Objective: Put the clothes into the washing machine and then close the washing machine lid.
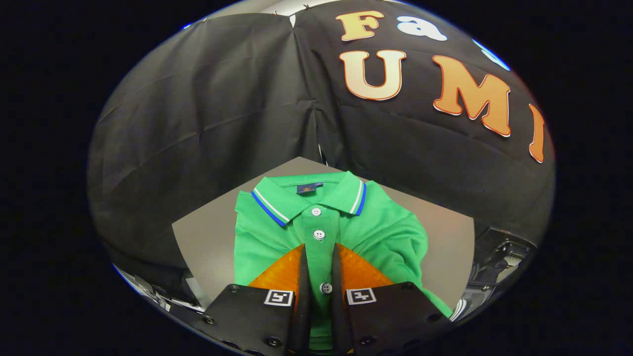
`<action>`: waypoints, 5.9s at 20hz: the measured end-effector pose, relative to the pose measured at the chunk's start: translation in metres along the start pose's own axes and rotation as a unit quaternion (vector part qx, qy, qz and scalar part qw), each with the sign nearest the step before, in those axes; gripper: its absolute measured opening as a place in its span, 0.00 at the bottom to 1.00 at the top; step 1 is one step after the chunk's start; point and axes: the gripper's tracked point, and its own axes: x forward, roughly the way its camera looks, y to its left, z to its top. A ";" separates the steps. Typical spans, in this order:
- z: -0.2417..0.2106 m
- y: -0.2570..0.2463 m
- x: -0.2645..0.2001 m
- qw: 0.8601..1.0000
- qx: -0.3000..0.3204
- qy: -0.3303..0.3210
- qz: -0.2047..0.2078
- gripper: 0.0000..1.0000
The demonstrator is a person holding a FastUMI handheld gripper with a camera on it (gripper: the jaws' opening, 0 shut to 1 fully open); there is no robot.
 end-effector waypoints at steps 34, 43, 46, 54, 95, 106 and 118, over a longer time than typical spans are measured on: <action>0.071 -0.159 -0.226 0.944 0.109 -0.303 -0.073 0.10; 0.012 -0.297 -0.272 0.936 0.148 -0.281 -0.151 0.10; -0.014 -0.340 -0.276 0.937 0.151 -0.262 -0.176 0.10; -0.101 -0.399 -0.228 0.952 0.188 -0.175 -0.168 0.10; -0.304 -0.395 -0.110 0.954 0.223 0.078 -0.187 0.99; -0.092 -0.399 -0.252 0.946 0.164 -0.159 -0.229 0.98; -0.019 -0.420 -0.203 0.946 0.169 -0.175 -0.212 0.98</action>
